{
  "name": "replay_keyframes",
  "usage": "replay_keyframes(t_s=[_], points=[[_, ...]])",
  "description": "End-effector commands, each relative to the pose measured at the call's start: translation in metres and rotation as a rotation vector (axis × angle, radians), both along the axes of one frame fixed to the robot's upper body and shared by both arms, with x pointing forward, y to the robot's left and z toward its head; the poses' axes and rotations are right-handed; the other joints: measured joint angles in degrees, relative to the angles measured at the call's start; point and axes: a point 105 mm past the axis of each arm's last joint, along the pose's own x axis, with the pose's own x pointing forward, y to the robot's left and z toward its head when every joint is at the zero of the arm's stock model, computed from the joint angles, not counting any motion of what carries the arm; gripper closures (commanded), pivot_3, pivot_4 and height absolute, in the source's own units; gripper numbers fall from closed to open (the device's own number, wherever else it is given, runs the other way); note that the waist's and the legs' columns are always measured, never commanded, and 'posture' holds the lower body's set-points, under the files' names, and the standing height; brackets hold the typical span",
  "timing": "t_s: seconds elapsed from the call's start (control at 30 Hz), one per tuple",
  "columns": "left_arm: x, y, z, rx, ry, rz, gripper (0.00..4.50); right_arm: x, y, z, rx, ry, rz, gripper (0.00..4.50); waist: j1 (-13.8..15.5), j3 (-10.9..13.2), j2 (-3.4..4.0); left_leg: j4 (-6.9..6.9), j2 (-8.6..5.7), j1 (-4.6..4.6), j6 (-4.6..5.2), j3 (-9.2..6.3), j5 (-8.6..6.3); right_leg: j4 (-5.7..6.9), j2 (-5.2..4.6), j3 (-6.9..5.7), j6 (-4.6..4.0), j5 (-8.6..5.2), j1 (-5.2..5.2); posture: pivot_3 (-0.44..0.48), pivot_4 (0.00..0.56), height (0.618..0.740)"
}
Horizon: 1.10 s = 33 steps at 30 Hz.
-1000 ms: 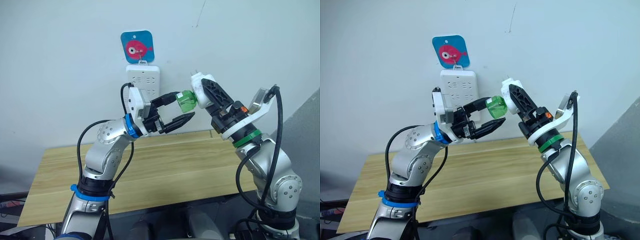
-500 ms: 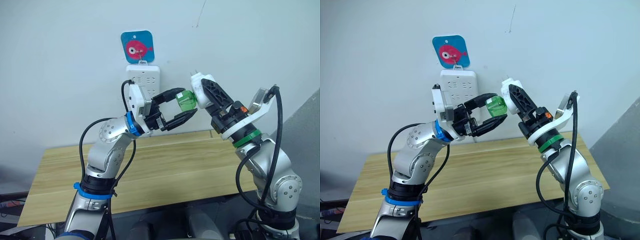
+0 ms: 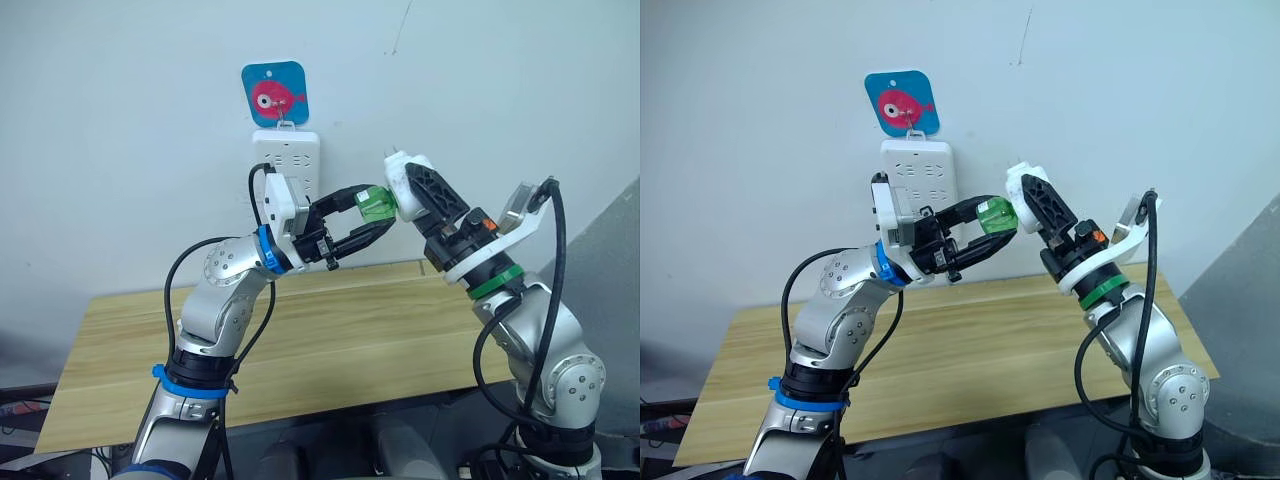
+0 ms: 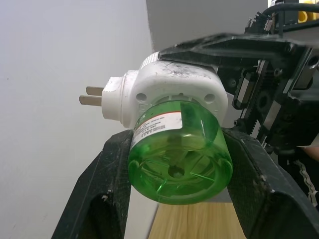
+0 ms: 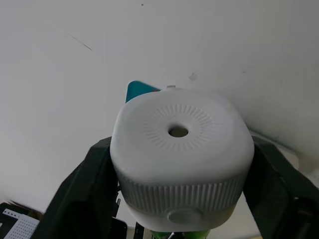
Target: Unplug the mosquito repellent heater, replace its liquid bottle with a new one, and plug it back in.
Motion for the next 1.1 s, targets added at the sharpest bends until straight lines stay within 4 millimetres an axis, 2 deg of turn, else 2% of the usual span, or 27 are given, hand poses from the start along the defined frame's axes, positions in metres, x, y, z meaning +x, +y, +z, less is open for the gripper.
replay_keyframes(t_s=[0.03, 0.17, 0.27, 0.4, 0.5, 0.63, 0.77, 1.1], points=[[-0.001, 0.004, 0.012, -0.015, -0.06, 0.002, 2.24, -0.01, -0.001, 0.01, -0.006, -0.052, 0.009, 0.0, 0.0, 0.0, 0.0, 0.0, 0.0, 0.0, 0.0, 0.0, 0.0, 0.0, 0.0, 0.0, 0.0, 0.0, 0.0, -0.188, 0.117, 0.73], [-0.008, 0.008, 0.006, 0.033, -0.067, -0.056, 2.24, -0.013, -0.021, 0.001, -0.099, -0.009, 0.013, 0.0, 0.03, 0.02, 0.02, 0.0, -0.01, -0.04, 0.0, -0.01, 0.0, -0.04, -0.01, -0.01, 0.0, 0.0, 0.0, -0.188, 0.124, 0.73], [-0.013, 0.011, 0.0, 0.083, -0.079, -0.108, 2.24, -0.023, -0.03, -0.001, -0.193, -0.068, 0.08, 0.0, 0.12, 0.05, 0.04, 0.0, -0.04, -0.06, 0.02, 0.03, -0.01, -0.09, -0.01, 0.01, 0.0, 0.0, 0.0, -0.19, 0.131, 0.73], [-0.028, 0.012, -0.011, 0.155, -0.092, -0.216, 2.24, -0.029, -0.044, -0.021, -0.397, -0.111, 0.265, 0.0, 0.1, 0.09, 0.06, -0.01, 0.01, 0.01, 0.03, 0.07, -0.02, -0.09, 0.09, -0.01, 0.0, -0.02, 0.05, -0.188, 0.139, 0.73], [-0.038, 0.016, -0.022, 0.207, -0.103, -0.264, 2.24, -0.03, -0.052, -0.027, -0.509, -0.097, 0.426, 0.0, 0.06, 0.32, 0.19, -0.01, 0.03, 0.05, 0.04, 0.32, -0.01, -0.09, 0.15, 0.06, 0.05, -0.07, 0.13, -0.183, 0.143, 0.73], [-0.043, 0.022, -0.032, 0.252, -0.121, -0.273, 2.24, -0.033, -0.051, -0.03, -0.559, -0.067, 0.603, 0.0, 0.26, 0.83, 0.1, 0.03, 0.08, 0.18, 0.06, 0.44, 0.01, -0.13, 0.2, 0.13, 0.19, -0.15, 0.3, -0.17, 0.151, 0.73], [-0.045, 0.027, -0.038, 0.272, -0.131, -0.257, 2.24, -0.037, -0.037, -0.032, -0.541, -0.065, 0.759, 0.0, 0.42, 1.02, 0.15, 0.03, 0.11, 0.17, 0.07, 0.41, 0.01, -0.13, 0.22, 0.11, 0.2, -0.15, 0.31, -0.155, 0.155, 0.73], [-0.053, 0.028, -0.043, 0.285, -0.176, -0.257, 2.24, -0.038, -0.025, -0.046, -0.484, -0.004, 0.861, 0.0, 3.16, 1.1, 0.13, 0.02, 0.07, -0.04, 0.08, 0.13, 0.0, -0.23, 0.06, -0.04, -0.06, 0.03, 0.04, -0.11, 0.161, 0.73]])
